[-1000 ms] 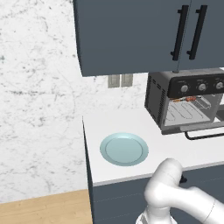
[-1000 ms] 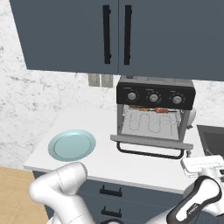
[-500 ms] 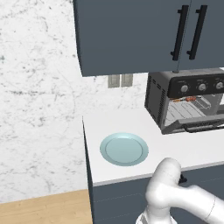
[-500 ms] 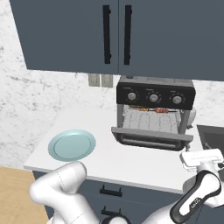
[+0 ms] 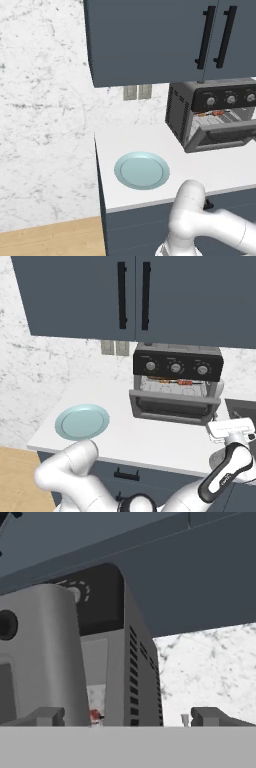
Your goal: Pick up the kebab skewer and baguette bread, and place them inside the toaster oven. Close the toaster oven door and start by setting the timer.
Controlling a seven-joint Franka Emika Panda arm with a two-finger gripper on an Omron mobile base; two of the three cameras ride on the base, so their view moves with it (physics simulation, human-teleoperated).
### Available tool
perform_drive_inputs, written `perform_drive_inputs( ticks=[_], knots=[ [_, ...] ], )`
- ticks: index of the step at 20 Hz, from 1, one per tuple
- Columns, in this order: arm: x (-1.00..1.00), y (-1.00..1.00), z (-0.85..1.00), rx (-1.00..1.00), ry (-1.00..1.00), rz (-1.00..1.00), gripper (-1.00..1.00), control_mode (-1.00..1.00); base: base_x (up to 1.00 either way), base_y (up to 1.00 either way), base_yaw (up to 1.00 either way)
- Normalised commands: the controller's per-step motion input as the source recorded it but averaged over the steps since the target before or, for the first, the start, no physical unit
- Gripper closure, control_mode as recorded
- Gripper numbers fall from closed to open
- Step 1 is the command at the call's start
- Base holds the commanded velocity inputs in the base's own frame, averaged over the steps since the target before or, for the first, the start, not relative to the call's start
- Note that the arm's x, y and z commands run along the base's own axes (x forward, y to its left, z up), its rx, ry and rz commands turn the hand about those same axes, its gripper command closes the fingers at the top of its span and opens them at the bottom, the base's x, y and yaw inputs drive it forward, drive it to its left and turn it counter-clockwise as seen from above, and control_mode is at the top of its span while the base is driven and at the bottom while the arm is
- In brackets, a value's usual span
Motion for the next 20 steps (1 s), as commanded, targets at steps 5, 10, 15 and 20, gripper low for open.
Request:
perform_drive_inputs(
  ticks=[5, 10, 15, 20],
  knots=[
    [0.37, 0.02, 0.0, 0.0, -0.01, 0.0, -1.0, -1.0, 0.0, 0.0, 0.0],
    [0.35, 0.04, 0.0, 0.0, 0.0, 0.0, -1.0, -1.0, 0.0, 0.0, 0.0],
    [0.25, 0.01, 0.0, 0.0, 0.0, 0.0, -1.0, -1.0, 0.0, 0.0, 0.0],
    [0.08, 0.0, 0.0, 0.0, 0.0, 0.0, -1.0, -1.0, 0.0, 0.0, 0.0]
  ],
)
